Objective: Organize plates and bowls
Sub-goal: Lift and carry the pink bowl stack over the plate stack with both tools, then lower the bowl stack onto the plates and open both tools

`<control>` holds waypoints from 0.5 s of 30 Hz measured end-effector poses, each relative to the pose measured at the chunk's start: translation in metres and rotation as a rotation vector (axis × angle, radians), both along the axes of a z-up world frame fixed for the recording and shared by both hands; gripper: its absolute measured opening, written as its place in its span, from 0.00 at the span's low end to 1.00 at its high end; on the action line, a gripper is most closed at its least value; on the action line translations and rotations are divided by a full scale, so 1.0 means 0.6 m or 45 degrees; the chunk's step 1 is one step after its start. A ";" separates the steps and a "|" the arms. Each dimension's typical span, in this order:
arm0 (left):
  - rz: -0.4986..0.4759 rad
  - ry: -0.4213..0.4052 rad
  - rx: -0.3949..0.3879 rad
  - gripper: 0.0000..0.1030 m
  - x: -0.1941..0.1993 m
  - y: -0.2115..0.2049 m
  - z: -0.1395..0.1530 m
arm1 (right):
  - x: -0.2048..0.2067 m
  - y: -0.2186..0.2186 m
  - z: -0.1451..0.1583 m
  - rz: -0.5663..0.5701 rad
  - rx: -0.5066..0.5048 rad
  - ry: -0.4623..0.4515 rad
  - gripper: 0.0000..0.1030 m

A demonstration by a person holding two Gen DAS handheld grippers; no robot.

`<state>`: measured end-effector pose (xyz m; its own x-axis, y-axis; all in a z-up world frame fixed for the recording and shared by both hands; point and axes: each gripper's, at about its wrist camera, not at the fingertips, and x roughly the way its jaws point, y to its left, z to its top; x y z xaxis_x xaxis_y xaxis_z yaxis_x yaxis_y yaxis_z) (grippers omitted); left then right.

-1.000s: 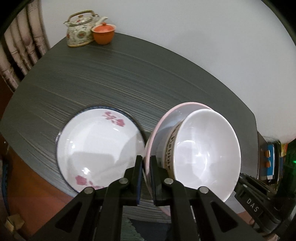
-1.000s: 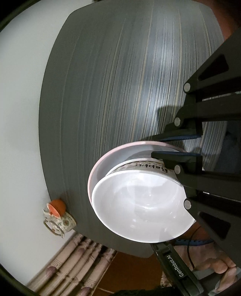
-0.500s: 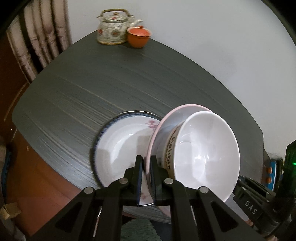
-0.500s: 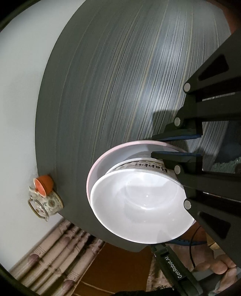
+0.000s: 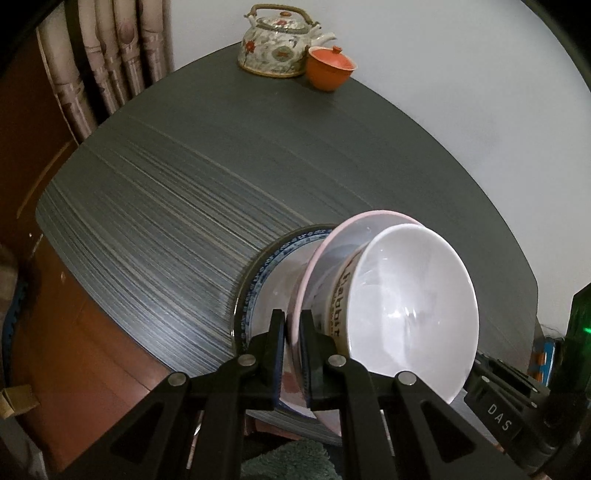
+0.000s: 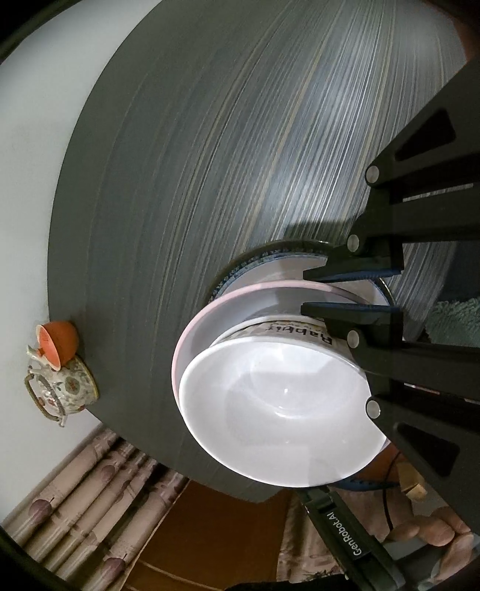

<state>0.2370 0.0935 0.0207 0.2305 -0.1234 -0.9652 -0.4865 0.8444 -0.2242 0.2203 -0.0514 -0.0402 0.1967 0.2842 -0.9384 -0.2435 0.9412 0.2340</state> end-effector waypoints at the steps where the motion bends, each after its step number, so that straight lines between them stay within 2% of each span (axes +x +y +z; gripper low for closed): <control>1: 0.002 0.001 -0.004 0.07 0.002 0.000 -0.001 | 0.001 0.000 -0.002 -0.002 -0.002 0.004 0.12; 15: 0.009 -0.016 -0.012 0.07 0.001 -0.002 -0.006 | 0.009 0.016 -0.011 -0.019 -0.014 -0.023 0.13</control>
